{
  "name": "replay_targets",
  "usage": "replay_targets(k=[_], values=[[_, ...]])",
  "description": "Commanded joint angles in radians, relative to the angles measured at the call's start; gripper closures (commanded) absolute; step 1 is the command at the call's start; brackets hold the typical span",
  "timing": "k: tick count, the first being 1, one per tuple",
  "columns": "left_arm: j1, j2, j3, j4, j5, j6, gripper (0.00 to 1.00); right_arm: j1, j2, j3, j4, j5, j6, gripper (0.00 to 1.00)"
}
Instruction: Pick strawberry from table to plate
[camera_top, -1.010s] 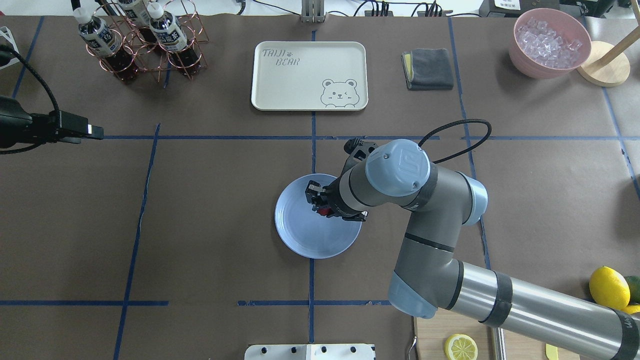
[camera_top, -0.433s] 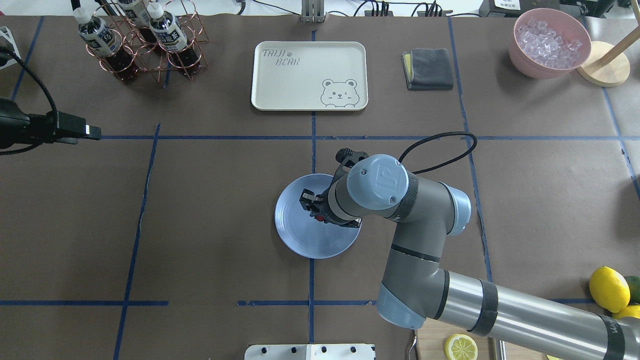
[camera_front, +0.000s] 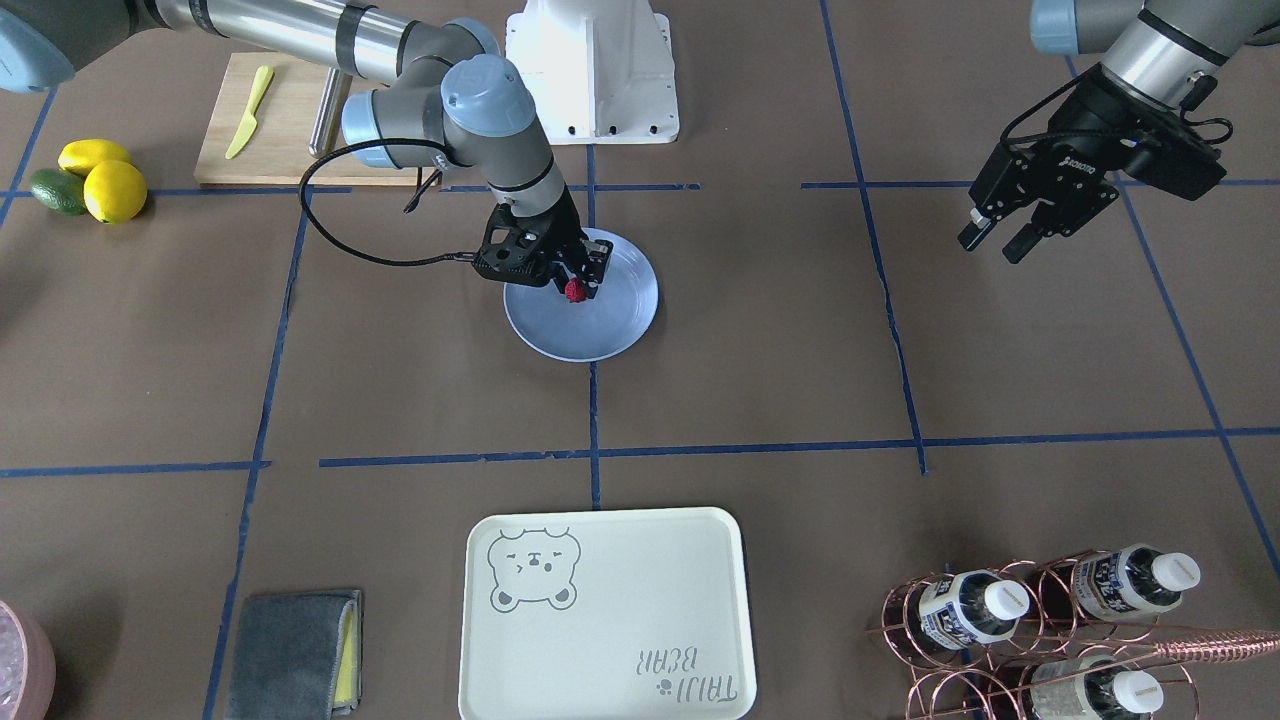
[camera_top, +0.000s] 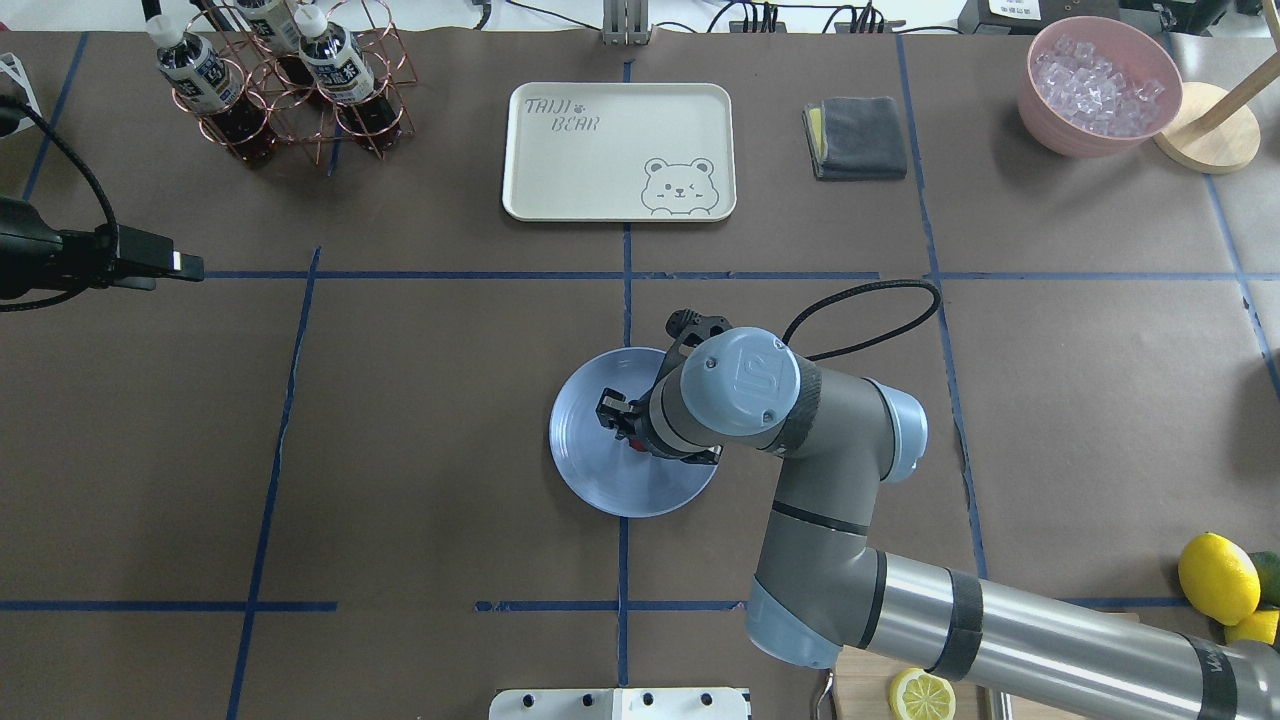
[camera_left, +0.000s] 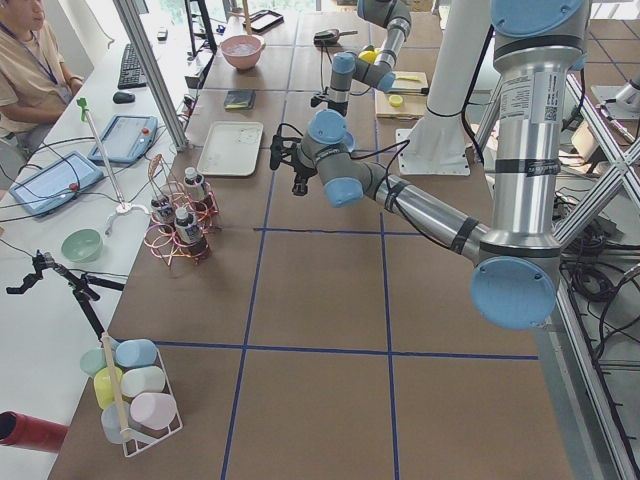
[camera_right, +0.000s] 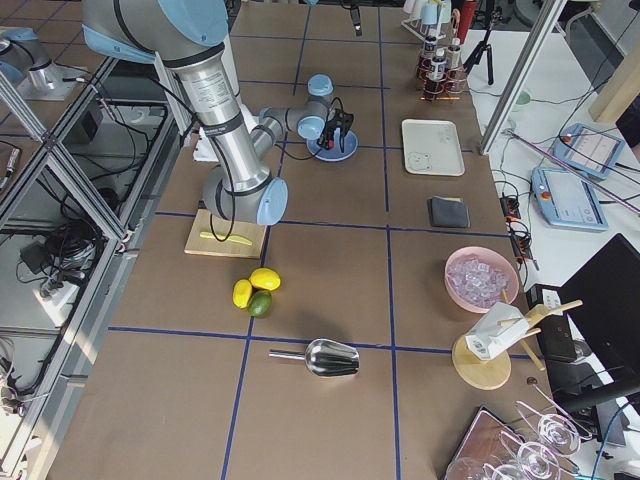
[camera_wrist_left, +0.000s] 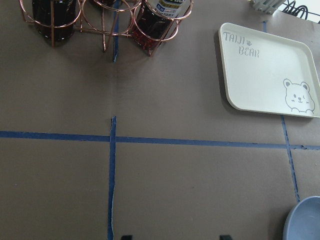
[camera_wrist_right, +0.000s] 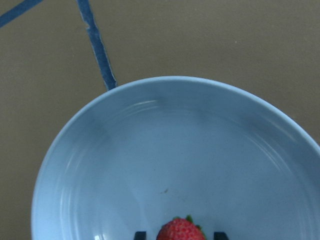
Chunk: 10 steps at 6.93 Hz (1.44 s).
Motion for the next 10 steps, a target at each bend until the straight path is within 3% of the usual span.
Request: replay_targets(k=[1, 2, 3, 5, 7, 8, 10], values=[[0.002, 0.000, 0.002, 0.000, 0.000, 0.000, 0.33, 0.000, 0.007, -0.010, 0.000, 0.000, 0.000, 0.00], [0.000, 0.002, 0.005, -0.001, 0.000, 0.000, 0.33, 0.009, 0.004, 0.017, -0.007, 0.006, -0.003, 0.00], [0.000, 0.023, 0.006, -0.001, 0.002, 0.018, 0.33, 0.051, -0.008, 0.110, -0.062, 0.053, -0.005, 0.00], [-0.030, 0.134, 0.009, -0.001, -0.001, 0.284, 0.33, 0.209, -0.172, 0.343, -0.139, 0.248, -0.035, 0.00], [-0.166, 0.189, 0.102, 0.000, -0.014, 0.635, 0.34, 0.402, -0.461, 0.488, -0.133, 0.412, -0.352, 0.00], [-0.240, 0.186, 0.168, 0.031, -0.064, 0.819, 0.34, 0.541, -0.598, 0.508, -0.133, 0.511, -0.596, 0.00], [-0.456, 0.126, 0.186, 0.368, -0.080, 1.193, 0.35, 0.814, -0.756, 0.455, -0.144, 0.624, -1.048, 0.00]])
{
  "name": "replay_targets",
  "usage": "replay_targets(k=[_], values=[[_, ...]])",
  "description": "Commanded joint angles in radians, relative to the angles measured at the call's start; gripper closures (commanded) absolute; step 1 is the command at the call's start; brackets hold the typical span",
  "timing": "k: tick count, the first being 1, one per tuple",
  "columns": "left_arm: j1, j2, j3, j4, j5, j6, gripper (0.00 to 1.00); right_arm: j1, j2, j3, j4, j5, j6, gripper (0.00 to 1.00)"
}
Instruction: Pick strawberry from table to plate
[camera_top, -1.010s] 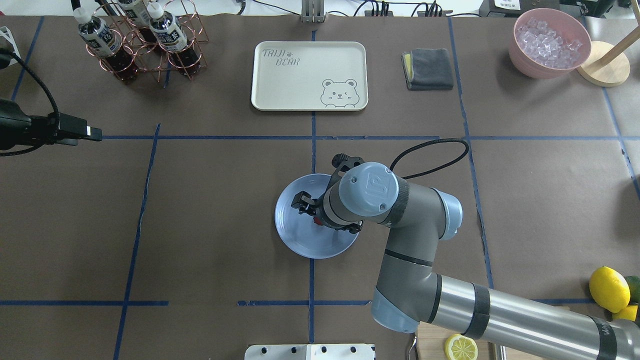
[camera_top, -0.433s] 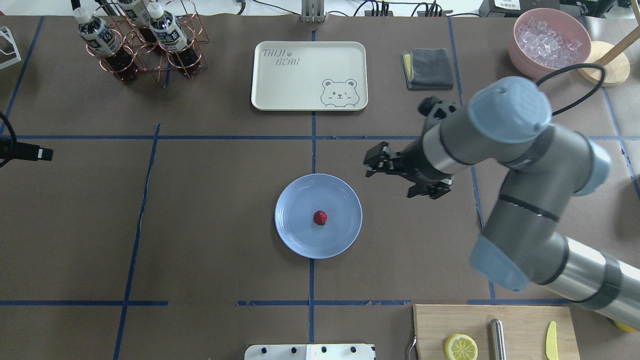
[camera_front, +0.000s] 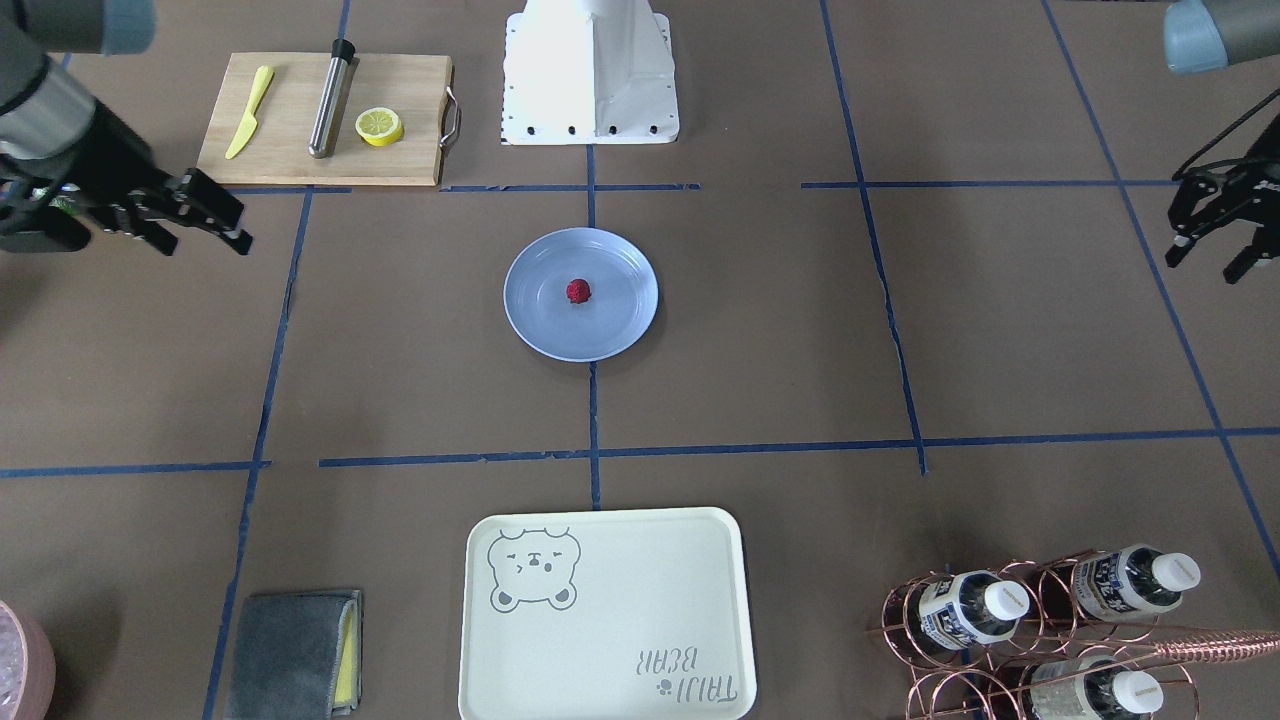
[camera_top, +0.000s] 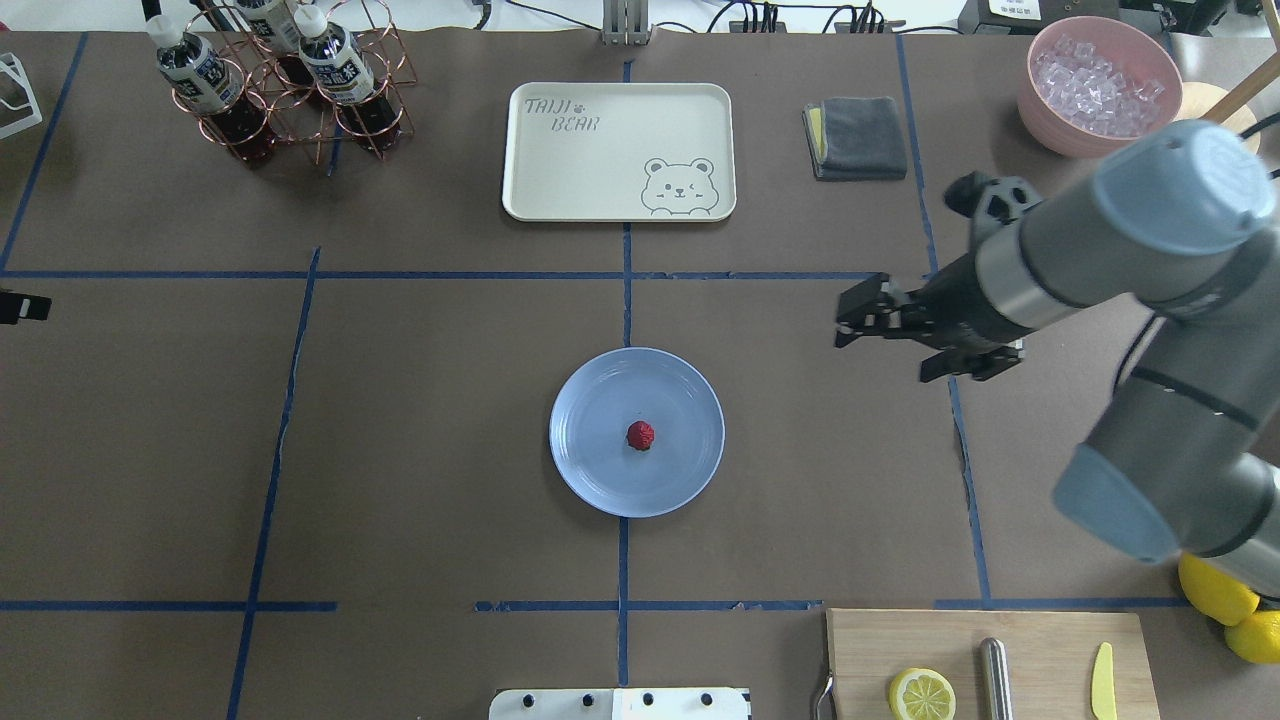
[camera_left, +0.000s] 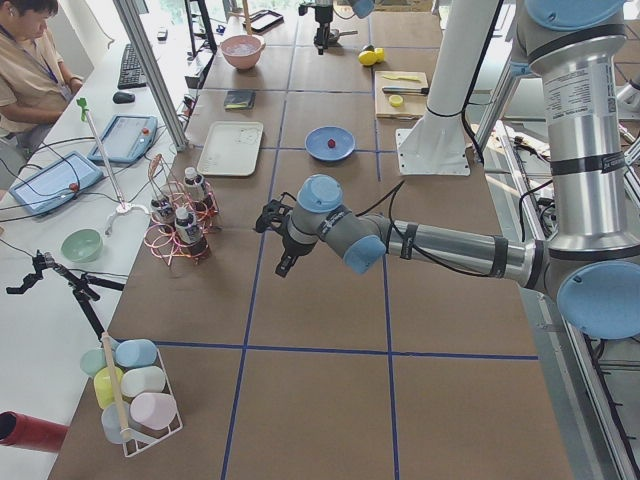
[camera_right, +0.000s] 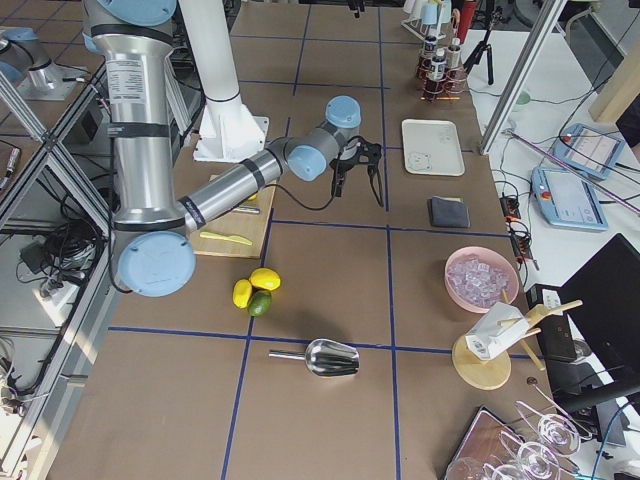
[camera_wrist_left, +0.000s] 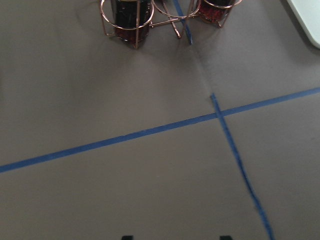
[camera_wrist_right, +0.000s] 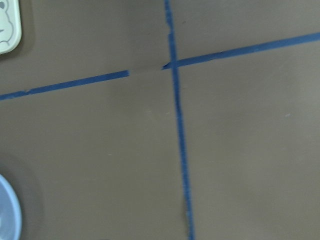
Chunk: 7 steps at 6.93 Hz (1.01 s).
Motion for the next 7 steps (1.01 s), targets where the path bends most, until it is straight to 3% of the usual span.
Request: replay_targets(k=[1, 2, 3, 4, 7], values=[[-0.216, -0.110, 0.015, 0.411, -0.015, 0.312, 0.34, 0.254, -0.155, -0.060, -0.008, 0.085, -0.470, 0.00], [-0.251, -0.126, 0.003, 0.557, -0.085, 0.324, 0.31, 0.323, -0.212, -0.082, -0.008, 0.084, -0.617, 0.00], [-0.252, -0.106, 0.003, 0.577, -0.168, 0.322, 0.20, 0.397, -0.252, -0.129, -0.008, 0.084, -0.797, 0.00], [-0.256, -0.085, 0.003, 0.571, -0.169, 0.322, 0.01, 0.413, -0.263, -0.140, -0.014, 0.070, -0.847, 0.00], [-0.256, -0.081, 0.030, 0.529, -0.170, 0.321, 0.00, 0.407, -0.271, -0.137, -0.029, 0.045, -0.861, 0.00]])
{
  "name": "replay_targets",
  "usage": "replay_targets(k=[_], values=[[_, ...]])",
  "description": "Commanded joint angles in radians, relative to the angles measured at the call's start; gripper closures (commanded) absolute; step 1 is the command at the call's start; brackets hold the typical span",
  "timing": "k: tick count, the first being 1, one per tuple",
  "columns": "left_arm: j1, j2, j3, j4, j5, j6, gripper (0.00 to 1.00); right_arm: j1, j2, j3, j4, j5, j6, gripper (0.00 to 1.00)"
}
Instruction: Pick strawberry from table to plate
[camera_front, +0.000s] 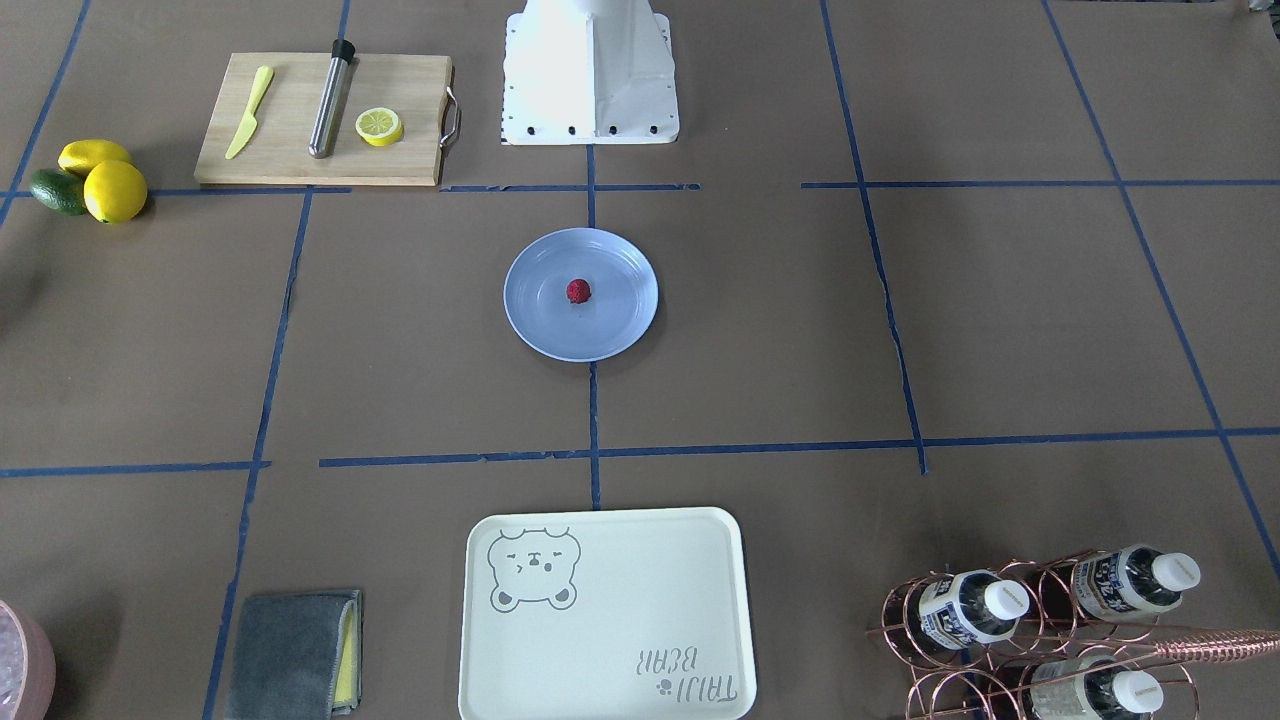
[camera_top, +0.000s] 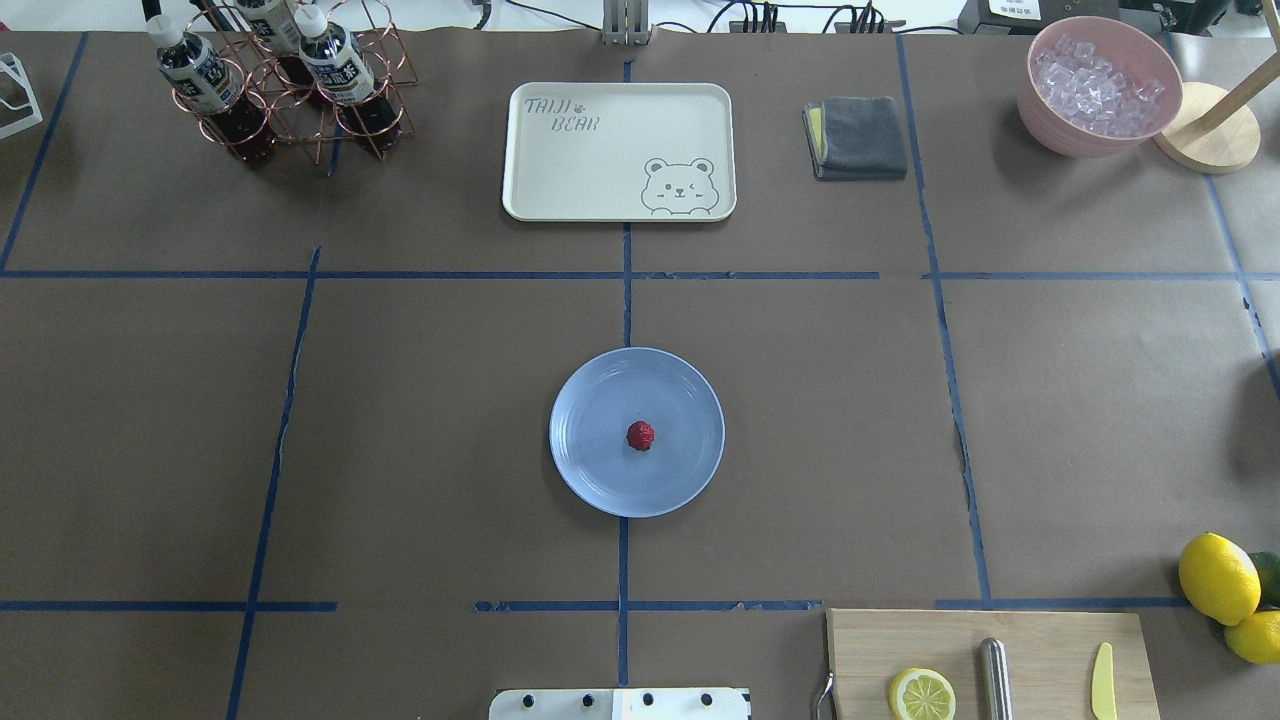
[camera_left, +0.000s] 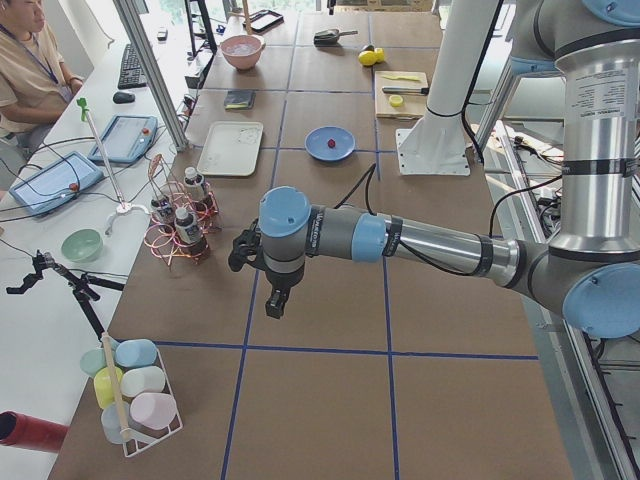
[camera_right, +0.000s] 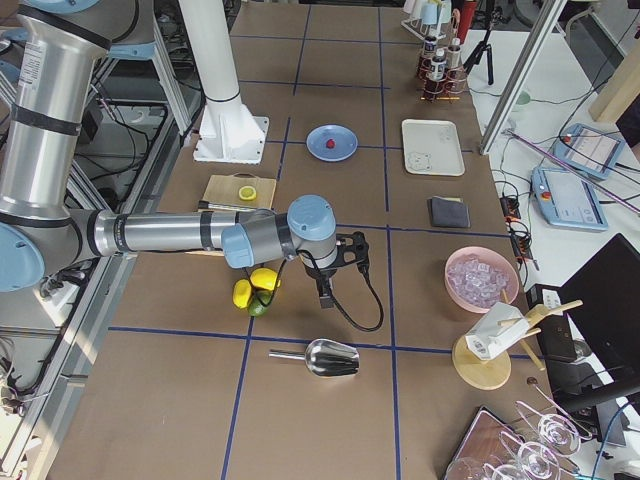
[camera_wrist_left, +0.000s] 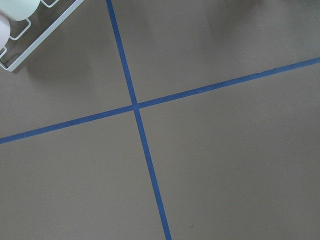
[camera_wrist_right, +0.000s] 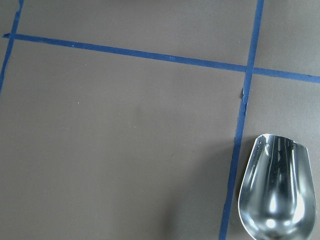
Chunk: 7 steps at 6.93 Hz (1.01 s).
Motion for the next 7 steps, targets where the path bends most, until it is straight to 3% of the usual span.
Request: replay_targets(k=[1, 7], values=[[-0.001, 0.000, -0.010, -0.007, -0.005, -0.008, 0.00, -0.012, 0.000, -0.003, -0.024, -0.017, -0.009, 0.00], [0.002, 0.024, -0.021, -0.009, -0.002, -0.004, 0.00, -0.018, 0.040, 0.033, -0.136, -0.045, -0.005, 0.00]])
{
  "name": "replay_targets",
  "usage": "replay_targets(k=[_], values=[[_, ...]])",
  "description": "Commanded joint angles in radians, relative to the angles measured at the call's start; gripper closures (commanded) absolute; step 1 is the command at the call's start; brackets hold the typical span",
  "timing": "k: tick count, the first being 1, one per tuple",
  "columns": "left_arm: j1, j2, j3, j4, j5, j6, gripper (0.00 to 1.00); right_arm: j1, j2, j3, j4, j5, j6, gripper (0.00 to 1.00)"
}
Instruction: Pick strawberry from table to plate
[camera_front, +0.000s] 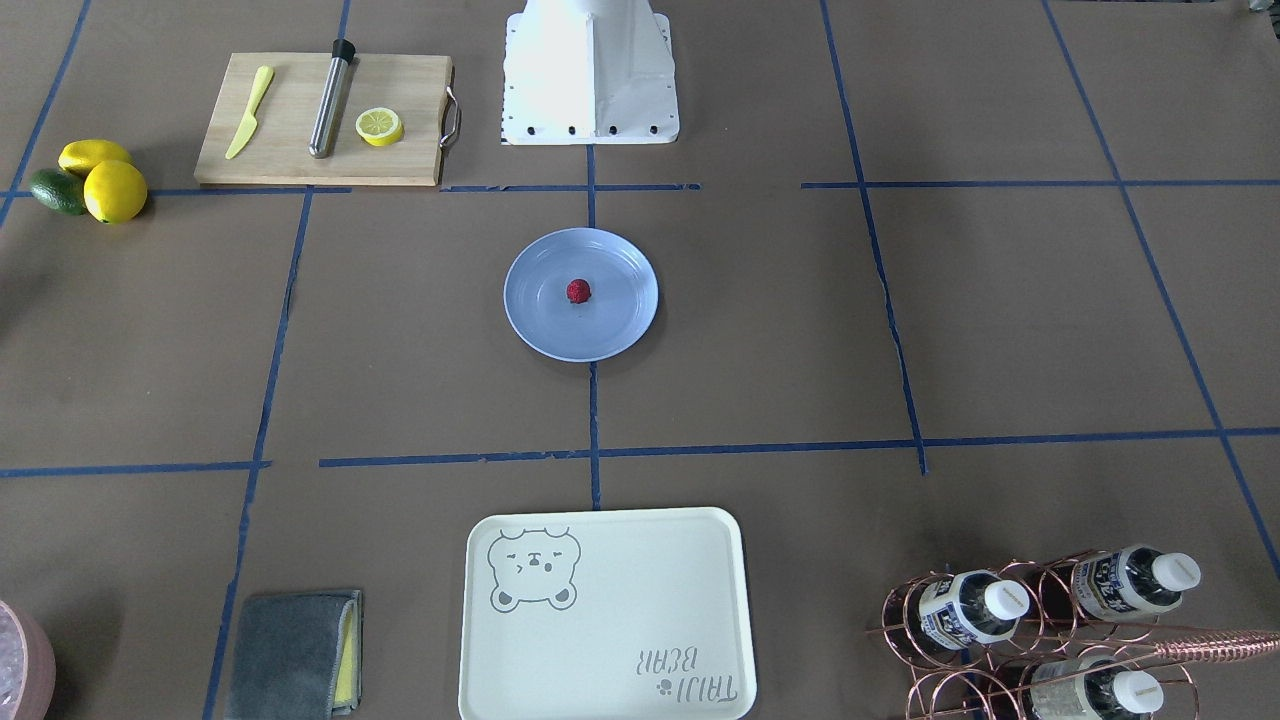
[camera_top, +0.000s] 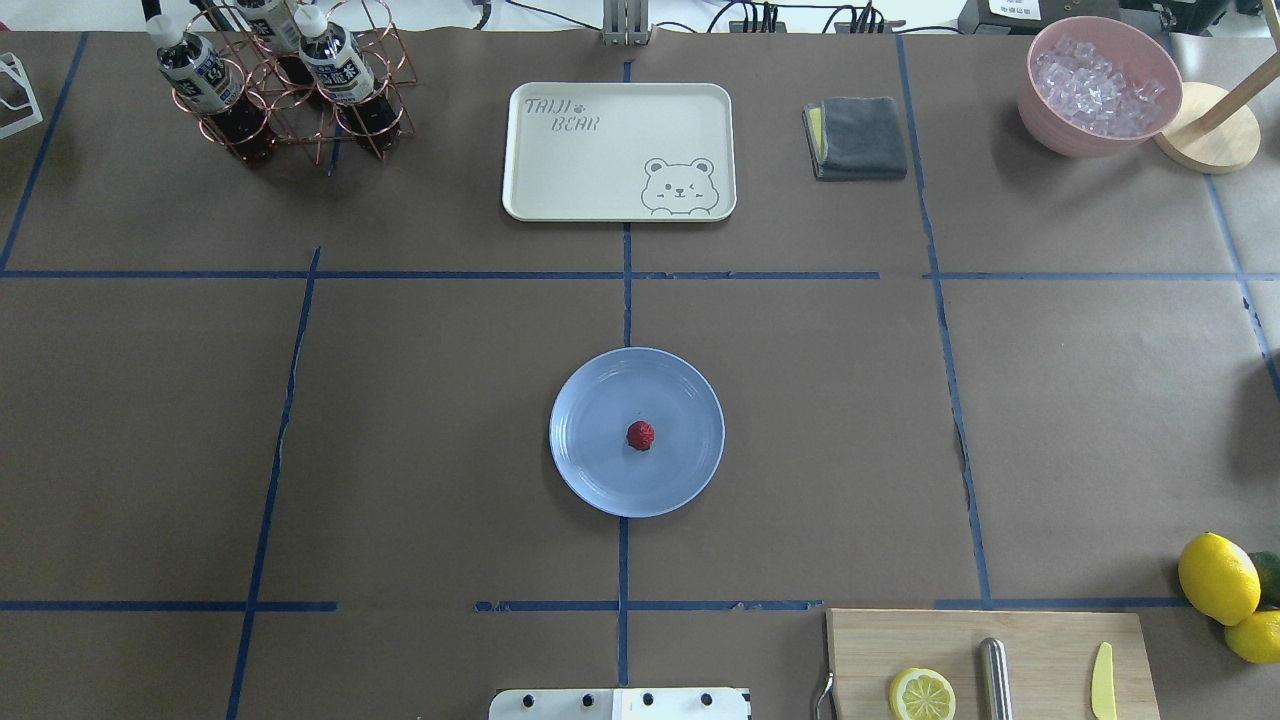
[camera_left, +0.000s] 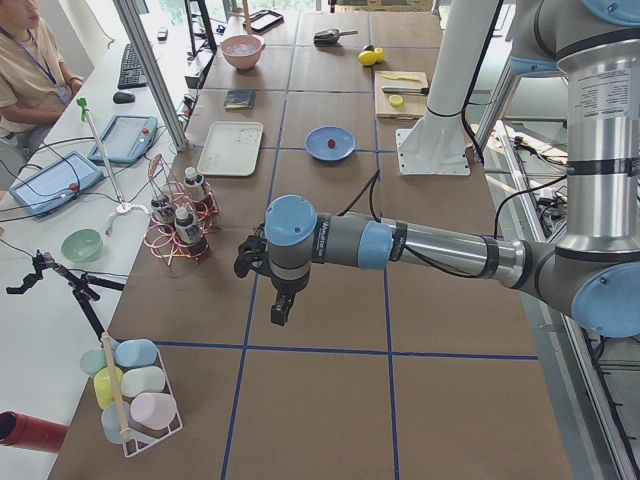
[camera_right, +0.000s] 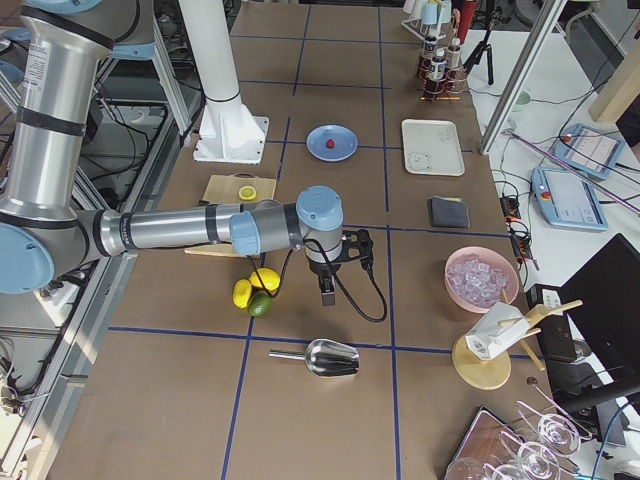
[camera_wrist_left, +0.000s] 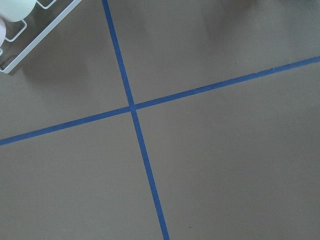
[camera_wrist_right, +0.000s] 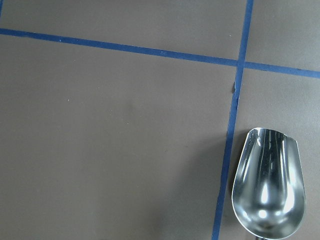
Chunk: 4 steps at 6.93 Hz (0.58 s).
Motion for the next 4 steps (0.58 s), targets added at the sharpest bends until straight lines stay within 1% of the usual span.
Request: replay_targets(k=[1, 2, 4], values=[[0.000, -0.007, 0.004, -0.011, 0.003, -0.001, 0.00, -0.003, 0.004, -0.005, -0.014, 0.004, -0.002, 0.00], [0.000, -0.012, 0.007, -0.040, 0.009, 0.002, 0.00, -0.019, 0.004, -0.015, -0.020, 0.013, -0.004, 0.00], [0.002, -0.009, 0.013, -0.037, 0.011, 0.002, 0.00, -0.009, 0.033, -0.028, -0.093, 0.013, -0.051, 0.00]])
